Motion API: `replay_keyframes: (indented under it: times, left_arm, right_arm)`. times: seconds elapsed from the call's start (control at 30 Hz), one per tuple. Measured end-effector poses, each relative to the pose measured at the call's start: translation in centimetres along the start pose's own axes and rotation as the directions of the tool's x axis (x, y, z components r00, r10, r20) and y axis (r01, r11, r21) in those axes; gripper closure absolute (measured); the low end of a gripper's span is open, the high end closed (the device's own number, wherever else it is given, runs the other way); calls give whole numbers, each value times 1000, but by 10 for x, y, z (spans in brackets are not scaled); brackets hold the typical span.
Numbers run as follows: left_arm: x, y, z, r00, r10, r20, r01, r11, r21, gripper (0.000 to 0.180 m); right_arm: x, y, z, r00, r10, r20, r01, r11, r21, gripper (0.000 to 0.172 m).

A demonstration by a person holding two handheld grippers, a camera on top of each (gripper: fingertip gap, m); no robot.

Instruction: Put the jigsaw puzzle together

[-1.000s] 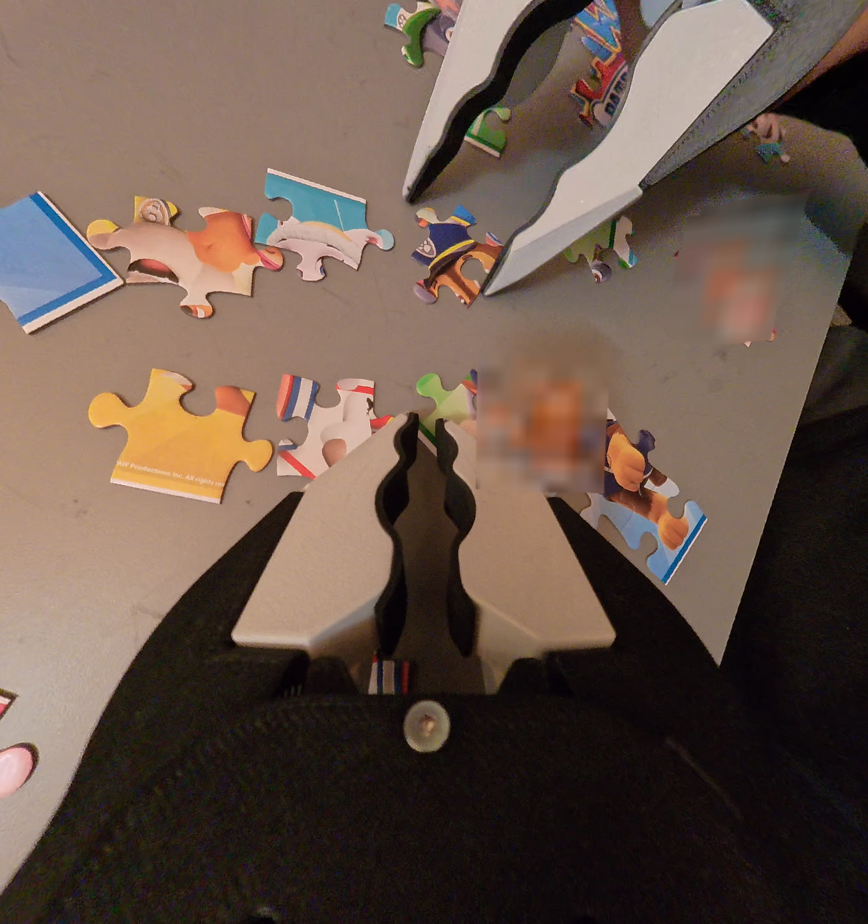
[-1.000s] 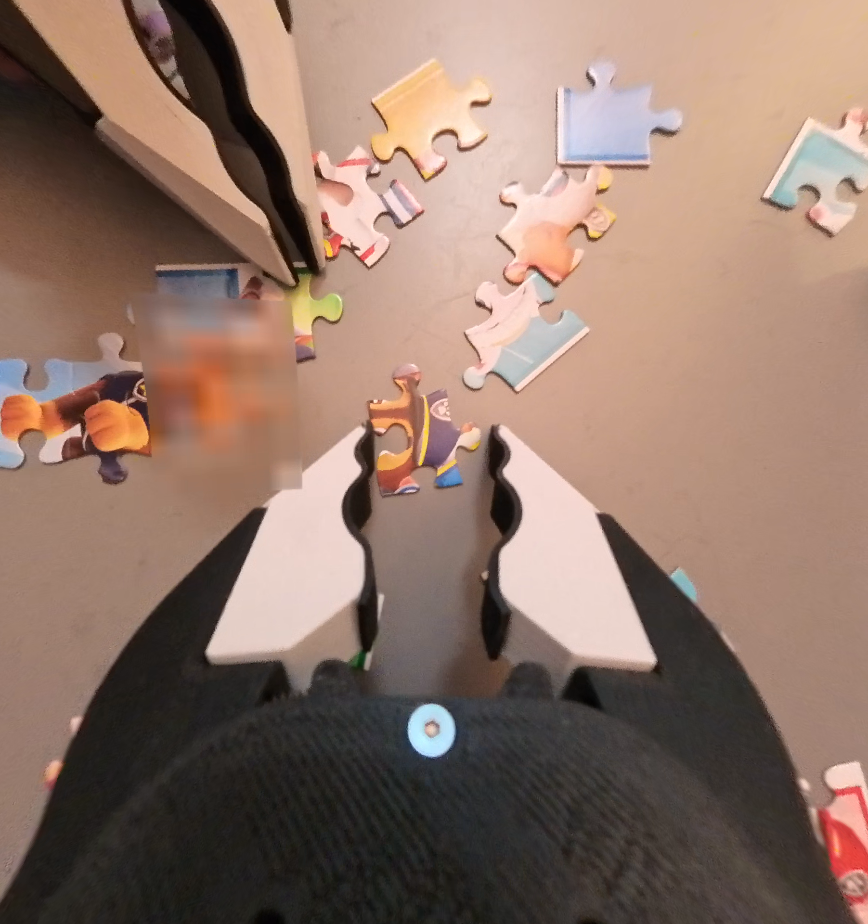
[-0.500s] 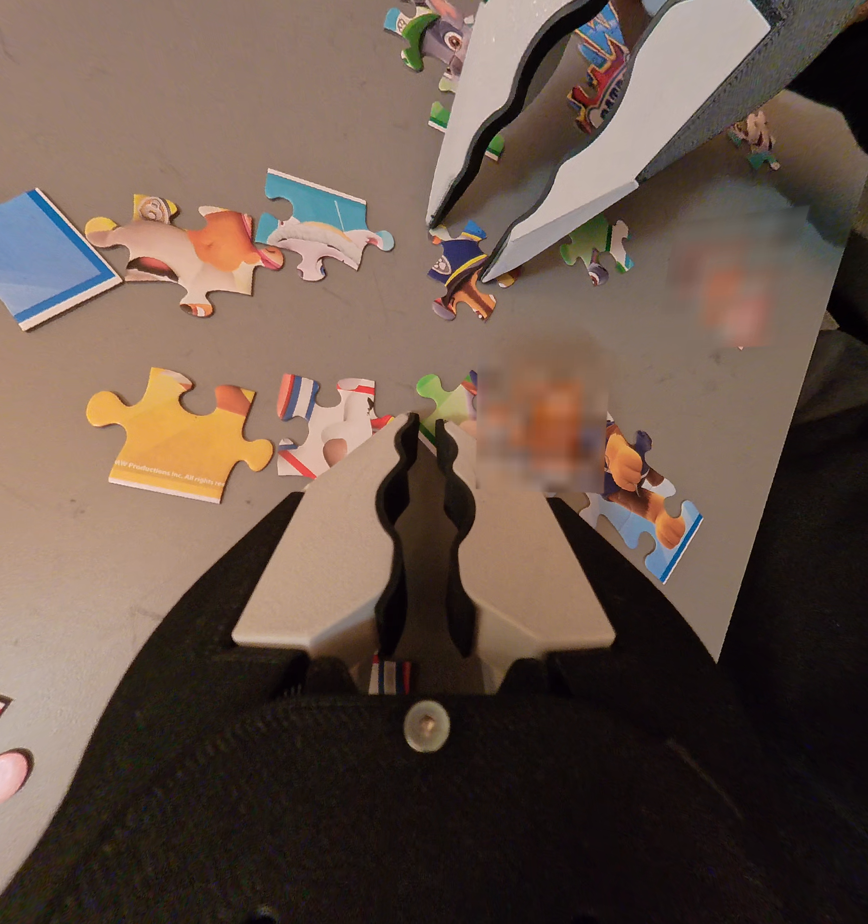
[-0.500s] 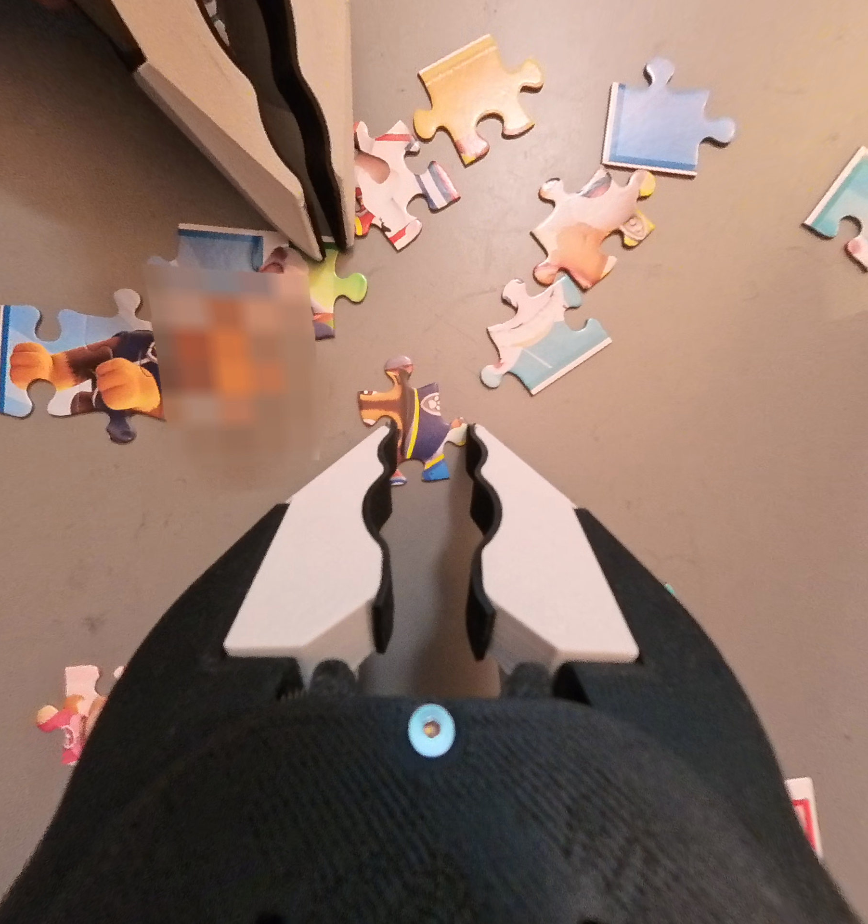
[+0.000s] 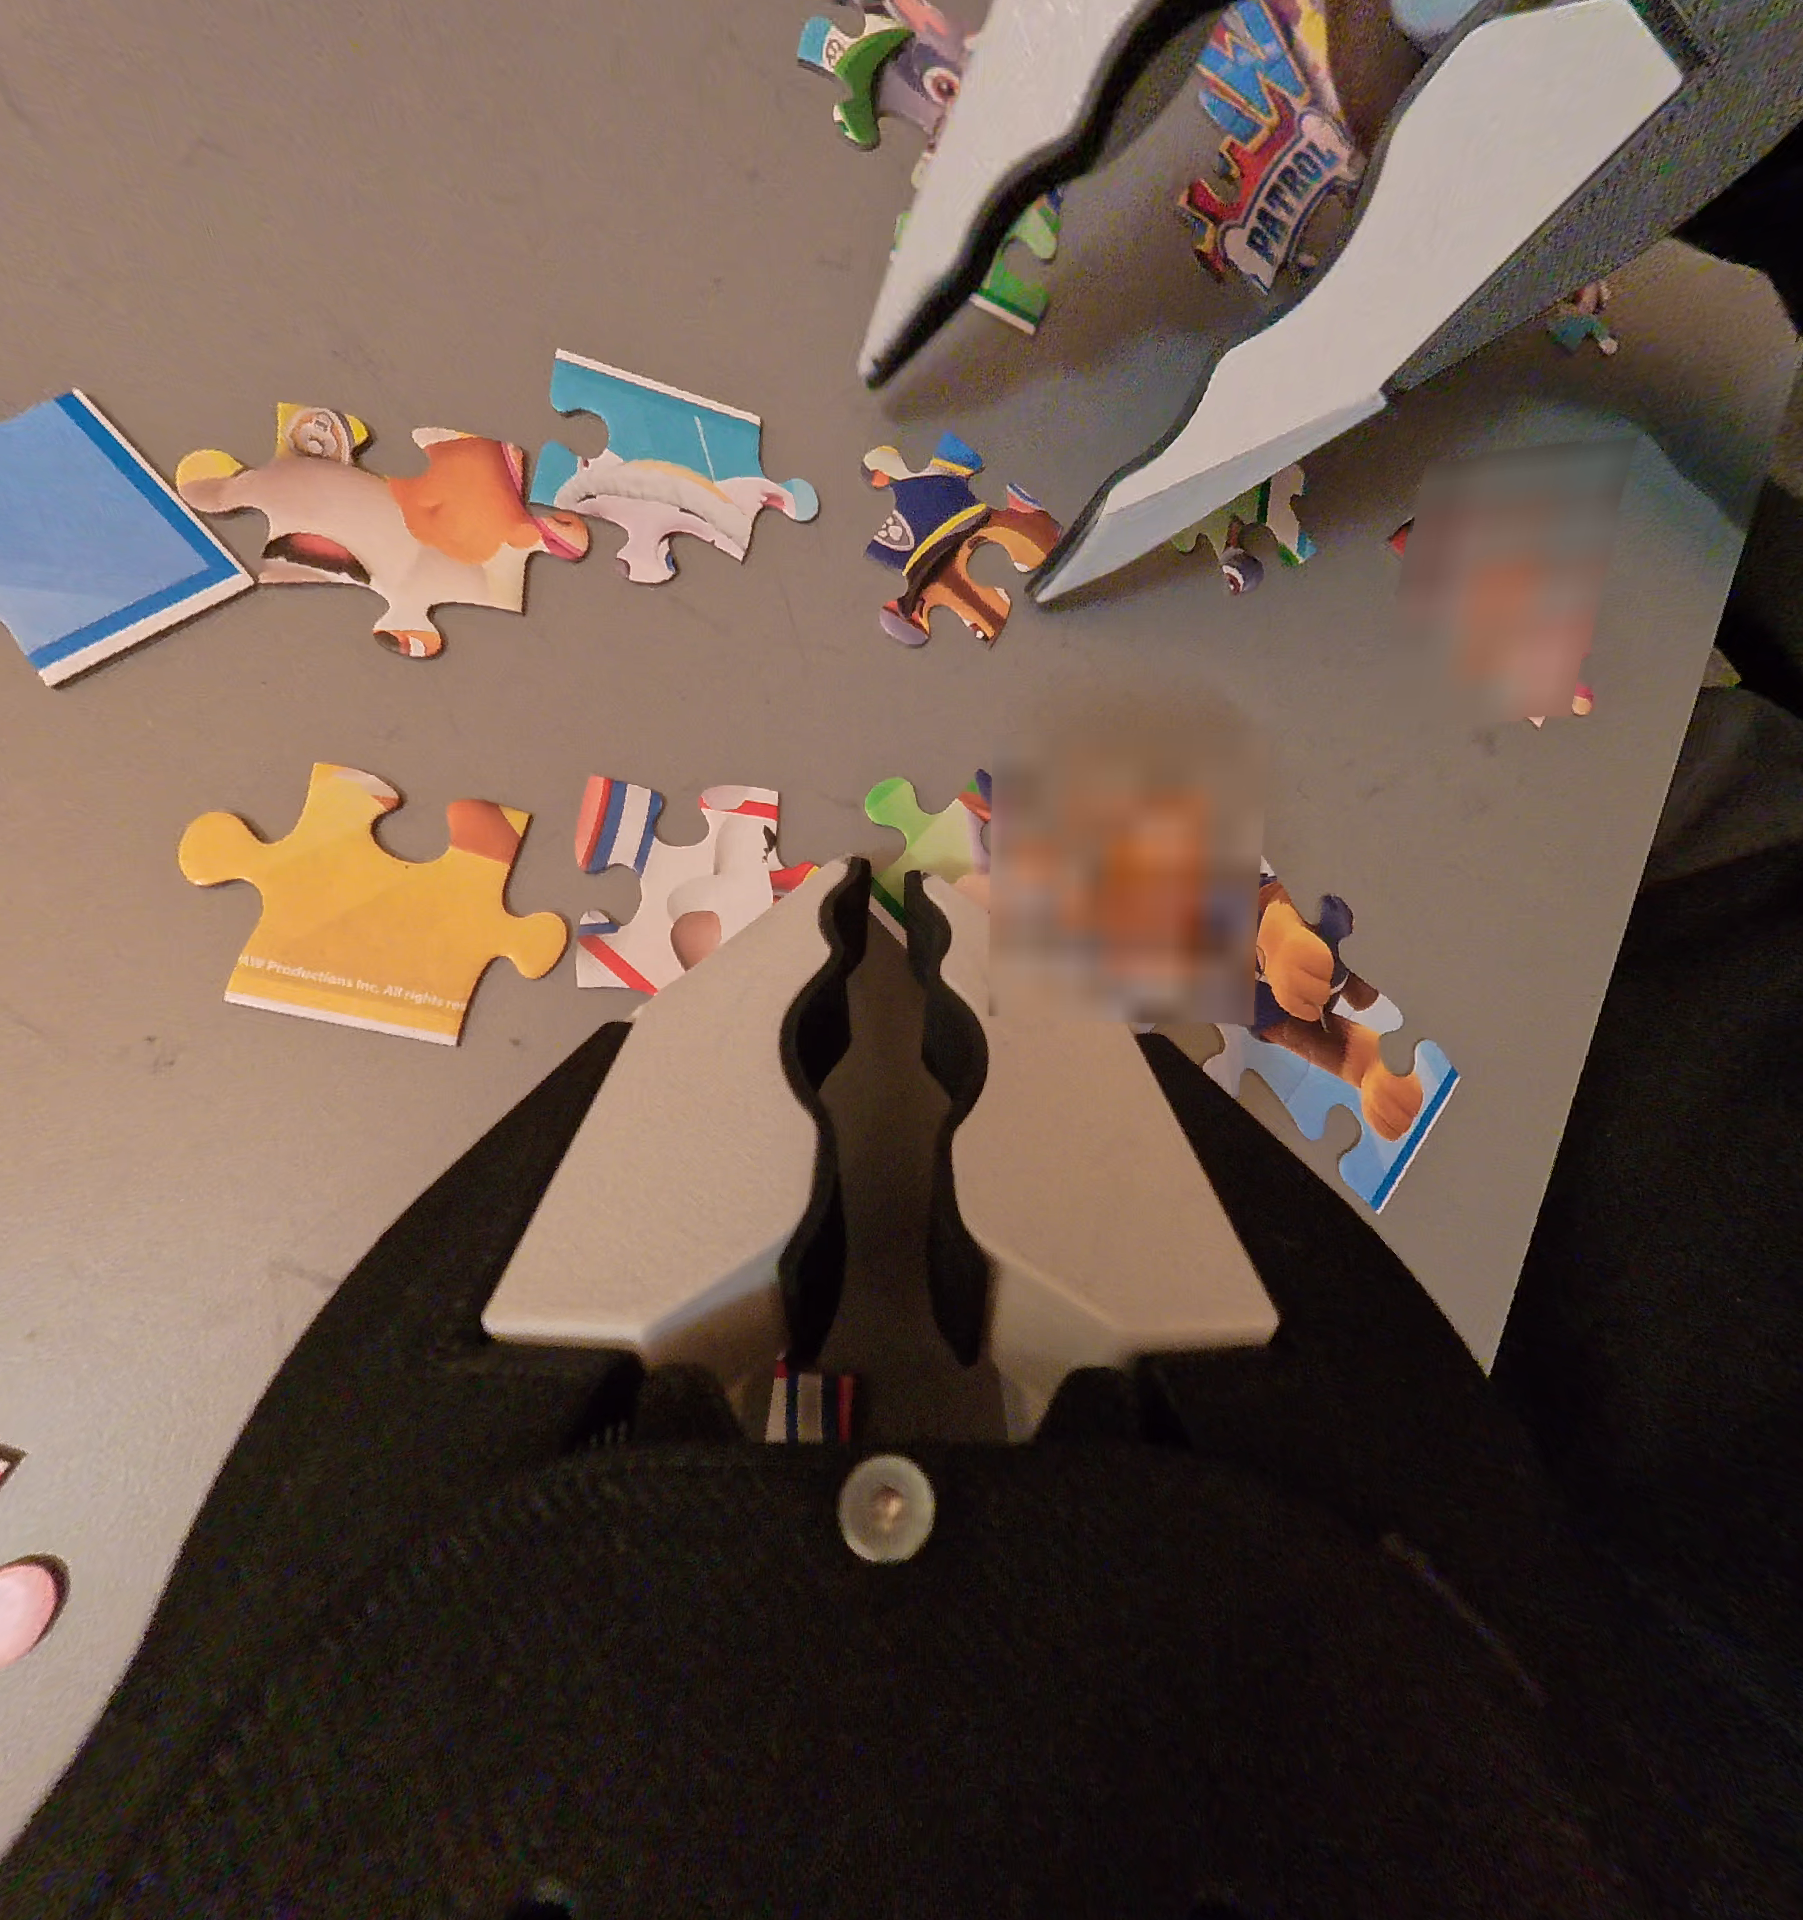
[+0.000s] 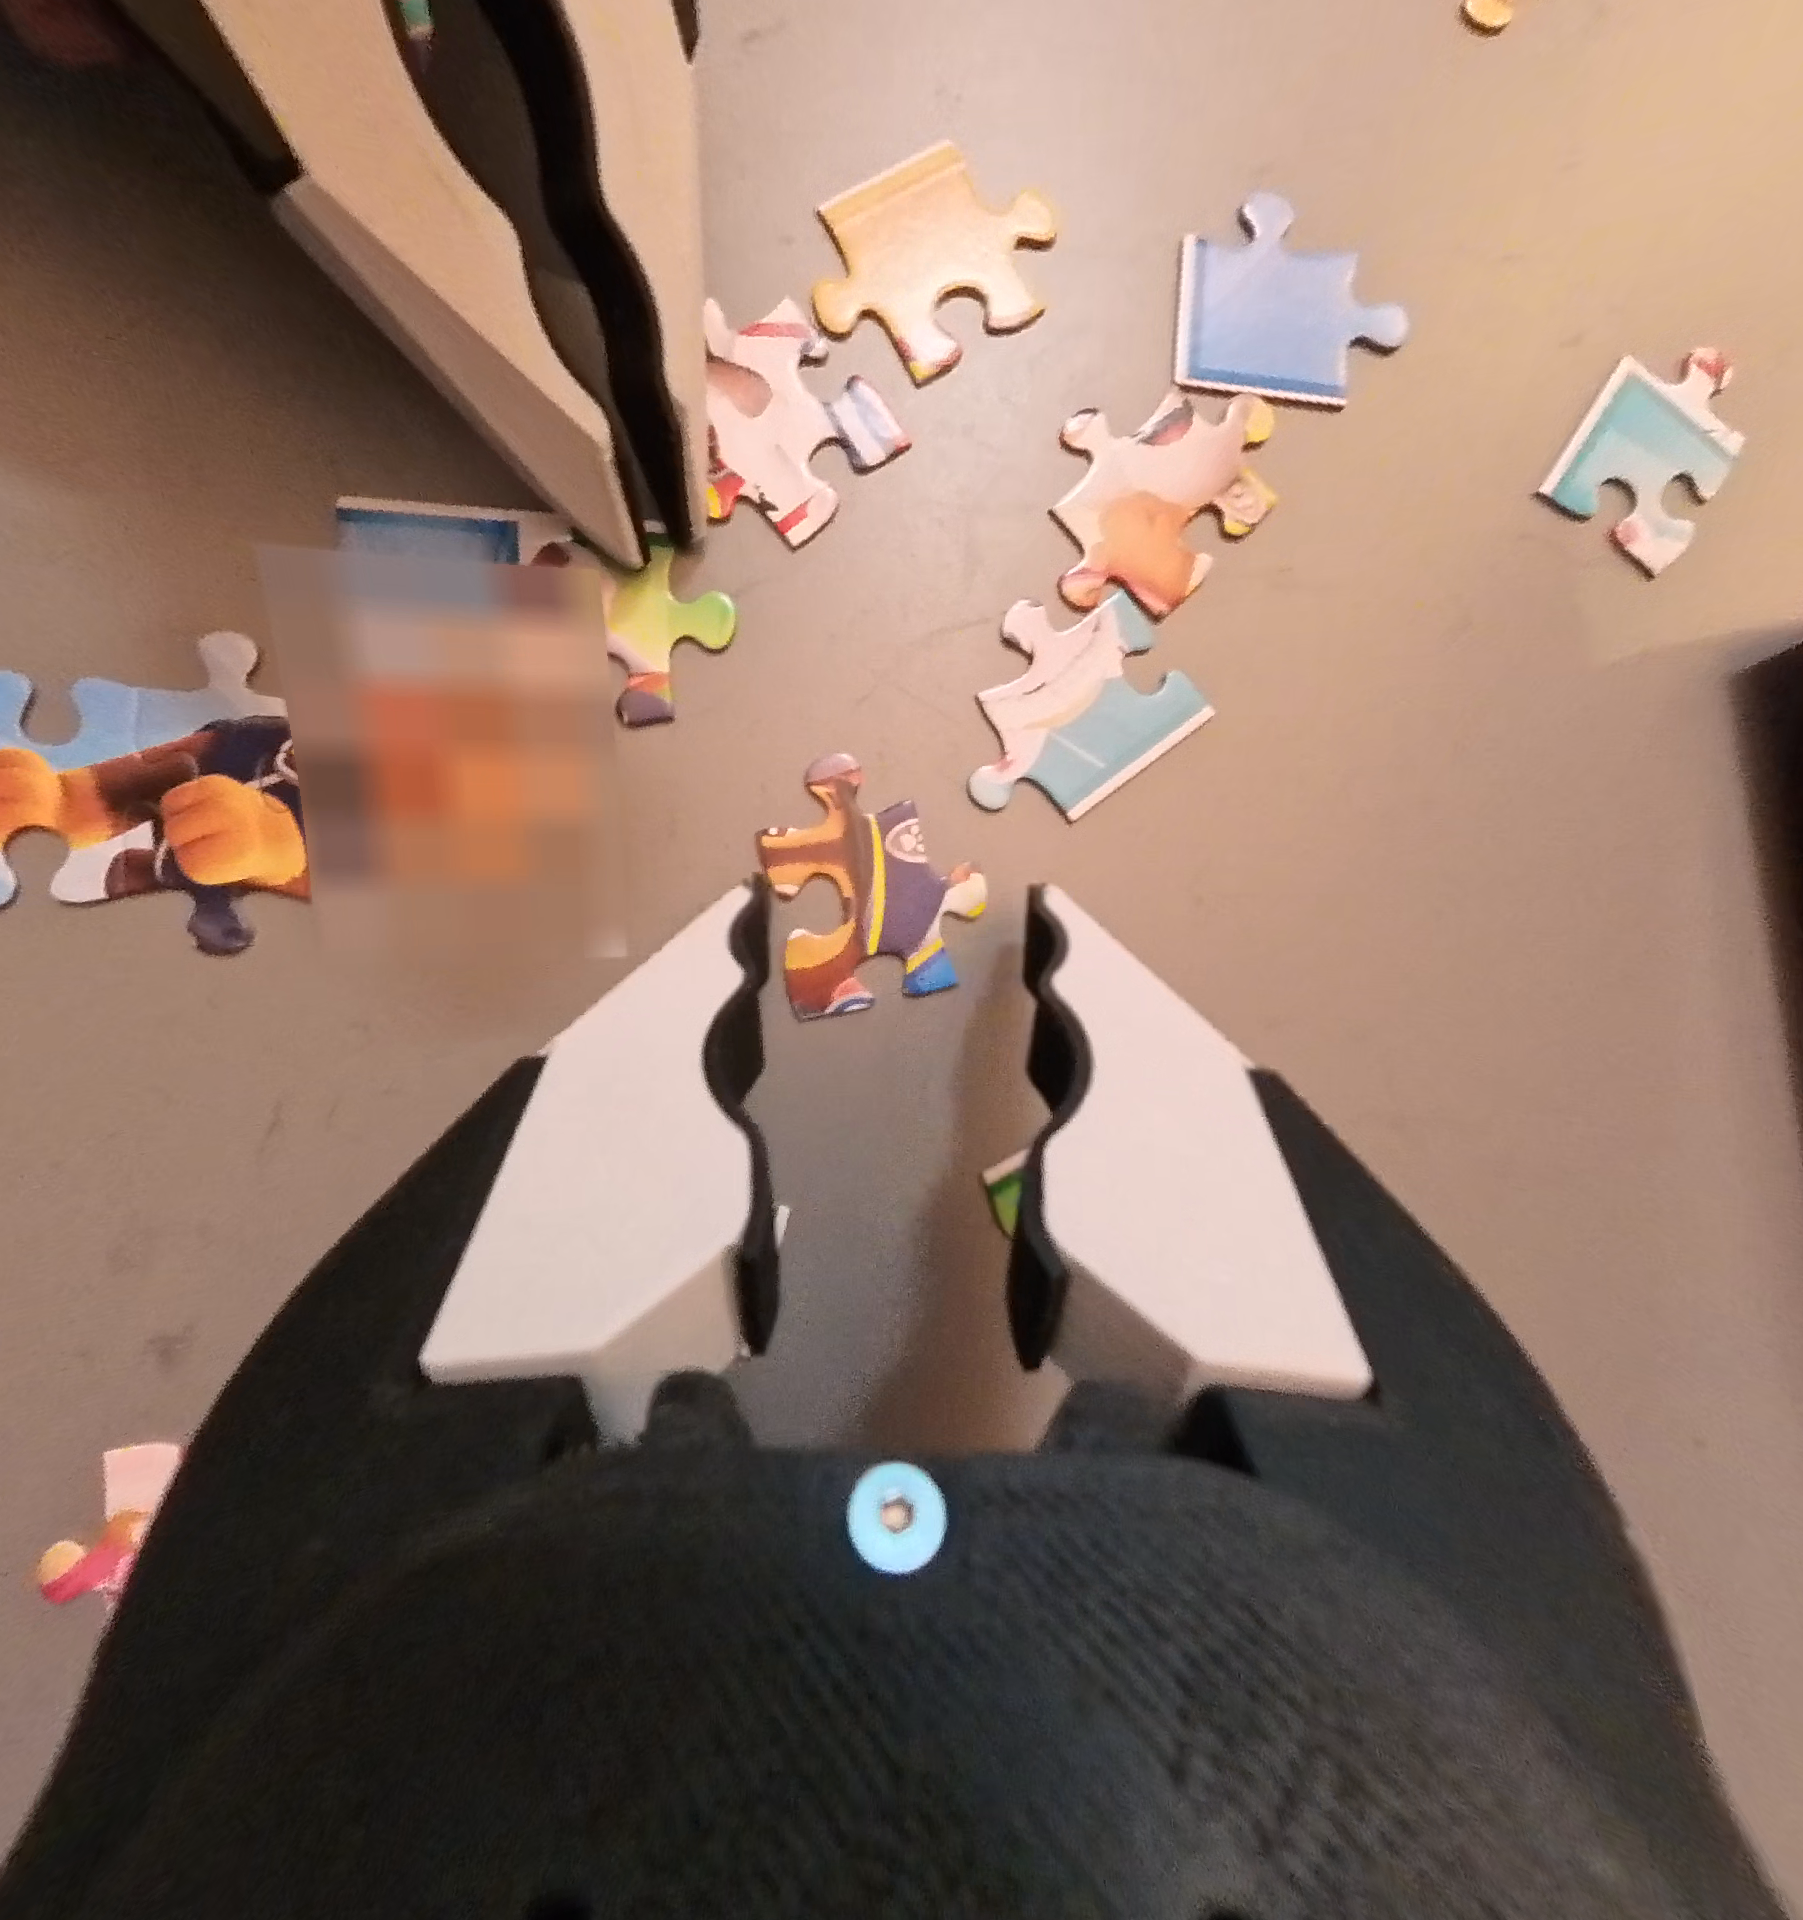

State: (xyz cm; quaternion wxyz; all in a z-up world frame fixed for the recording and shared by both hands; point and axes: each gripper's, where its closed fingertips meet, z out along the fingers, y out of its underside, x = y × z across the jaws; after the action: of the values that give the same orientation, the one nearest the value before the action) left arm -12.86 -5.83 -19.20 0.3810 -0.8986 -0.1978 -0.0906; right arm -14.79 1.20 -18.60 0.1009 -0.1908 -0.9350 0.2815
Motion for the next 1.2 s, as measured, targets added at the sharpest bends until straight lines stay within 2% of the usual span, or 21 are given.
replay_keyframes:
  times: [0.1, 0.17, 0.3, 0.37, 0.73, 0.77, 0.8, 0.97, 1.07, 1.2]
  left_arm:
    - [0, 0, 0, 1000, 1, 1, -1, 1000, -1, 176]
    - [0, 0, 0, 1000, 0, 2, 0, 1000, 0, 176]
    - [0, 0, 0, 1000, -1, 0, 1, 1000, 0, 176]
    - [0, 0, 0, 1000, -1, -2, 1, 1000, 1, 176]
    - [0, 0, 0, 1000, 2, 3, -2, 1000, -1, 176]
    - [0, 0, 0, 1000, 1, 3, -1, 1000, -1, 176]
    - [0, 0, 0, 1000, 1, 2, -1, 1000, -1, 176]
    - [0, 0, 0, 1000, -2, -2, 2, 1000, 1, 176]
    - [0, 0, 0, 1000, -2, -2, 2, 1000, 1, 176]
    - [0, 0, 0, 1000, 1, 3, -1, 1000, -1, 176]
  right_arm:
    - [-5, 0, 6, 999, -21, 39, 21, 1000, 1, 112]
    - [-9, -3, 8, 997, -20, 69, 20, 1000, 7, 111]
    - [-12, -4, 10, 996, 14, 88, -13, 1000, -4, 122]
    - [-14, -4, 9, 996, 15, 89, -15, 1000, 2, 142]
    - [-21, -3, 6, 997, 3, 77, -4, 1000, 4, 143]
    - [-23, -5, 5, 997, -2, 80, 0, 1000, 14, 151]
    - [-25, -8, 3, 997, -9, 81, 6, 1000, 29, 167]
    - [-26, -7, 2, 999, -9, 51, 9, 1000, 3, 147]
    - [-12, -8, 1, 1000, -8, -8, 8, 1000, 13, 126]
    - [-1, -2, 8, 999, 9, 37, -9, 1000, 2, 115]
